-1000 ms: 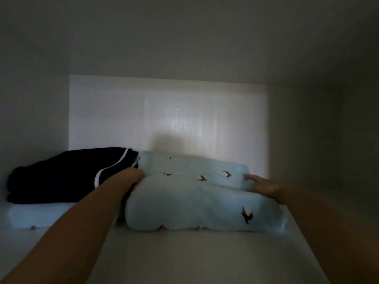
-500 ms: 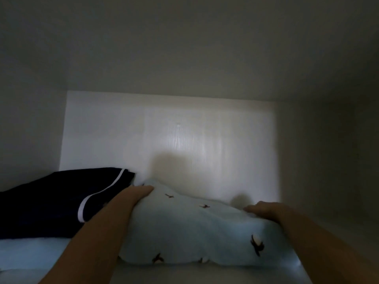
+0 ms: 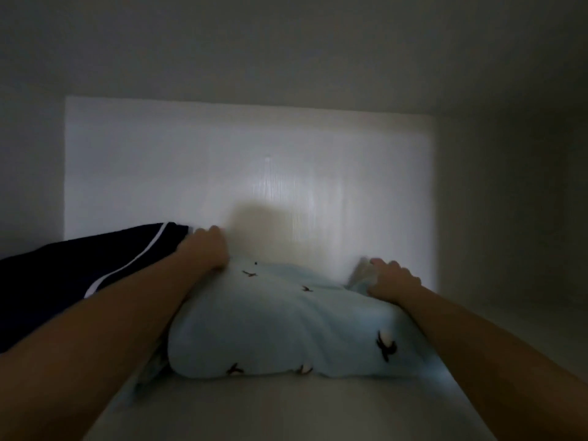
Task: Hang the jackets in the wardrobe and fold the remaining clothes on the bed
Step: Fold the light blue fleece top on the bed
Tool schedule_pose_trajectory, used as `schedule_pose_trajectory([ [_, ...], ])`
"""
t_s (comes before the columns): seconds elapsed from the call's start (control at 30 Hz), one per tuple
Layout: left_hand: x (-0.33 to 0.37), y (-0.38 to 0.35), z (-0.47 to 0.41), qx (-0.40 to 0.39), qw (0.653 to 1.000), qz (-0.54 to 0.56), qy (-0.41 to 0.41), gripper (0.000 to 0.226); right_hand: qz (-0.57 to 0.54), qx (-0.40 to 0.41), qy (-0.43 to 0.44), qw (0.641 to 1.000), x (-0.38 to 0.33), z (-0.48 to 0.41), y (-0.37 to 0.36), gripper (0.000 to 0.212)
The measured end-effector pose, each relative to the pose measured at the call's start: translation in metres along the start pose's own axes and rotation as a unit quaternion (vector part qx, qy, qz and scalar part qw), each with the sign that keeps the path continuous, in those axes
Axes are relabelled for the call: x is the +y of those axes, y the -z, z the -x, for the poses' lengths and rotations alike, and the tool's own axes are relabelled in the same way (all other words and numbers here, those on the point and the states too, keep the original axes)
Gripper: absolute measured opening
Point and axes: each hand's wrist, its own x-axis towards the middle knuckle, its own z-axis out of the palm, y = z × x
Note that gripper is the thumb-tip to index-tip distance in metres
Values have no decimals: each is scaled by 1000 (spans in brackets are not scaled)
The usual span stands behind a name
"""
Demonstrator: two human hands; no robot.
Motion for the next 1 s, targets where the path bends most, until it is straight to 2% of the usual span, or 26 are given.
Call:
schedule_pose_trajectory([
  [0.03,13,3,3,-20,999,-14,-47,55,-19,13,36,999,-9,2,2,66],
  [0.07,26,-1,10,-43,995,-17,-91,63,-29,-11,87,996,-18,3,0,64],
  [0.13,48,-19,31,-128,981,-63,-135,76,-24,-130,164,978,-37,14,-11,60],
  [0.2,52,-40,45,-236,951,-133,-145,84,-21,-240,141,960,-46,27,-20,63],
  [0.23,48,-42,45,-275,940,-147,-141,85,-18,-271,127,954,-46,30,-20,65],
  [0.37,35,-28,33,-346,918,-153,-123,86,-33,-332,105,937,-43,35,-11,72],
  [0.43,39,-32,33,-322,928,-148,-112,91,-50,-312,32,948,-38,34,-12,79],
  [0.53,34,-47,26,-232,964,-105,-77,94,-47,-296,-40,953,-30,25,-19,85],
  [0.63,17,-58,9,-246,964,-87,-48,86,-59,-261,-66,961,-28,20,-32,83],
  [0.73,11,-64,0,-274,958,-83,-16,88,63,-143,-20,987,-28,25,-34,69],
  [0.8,11,-66,-5,-271,959,-79,-10,89,64,-58,51,995,-37,36,-25,58],
  [0.83,10,-67,-7,-273,959,-70,-10,87,14,-46,94,994,-43,44,-21,54],
  [0.9,6,-70,-10,-270,962,-51,-14,80,-57,-89,191,976,-52,64,-20,53],
  [0.93,4,-72,-10,-256,965,-46,-11,76,-52,-116,230,965,-50,74,-21,53],
  [1.0,3,-71,-5,-220,974,-48,4,68,-27,-116,260,958,-37,88,-18,52],
])
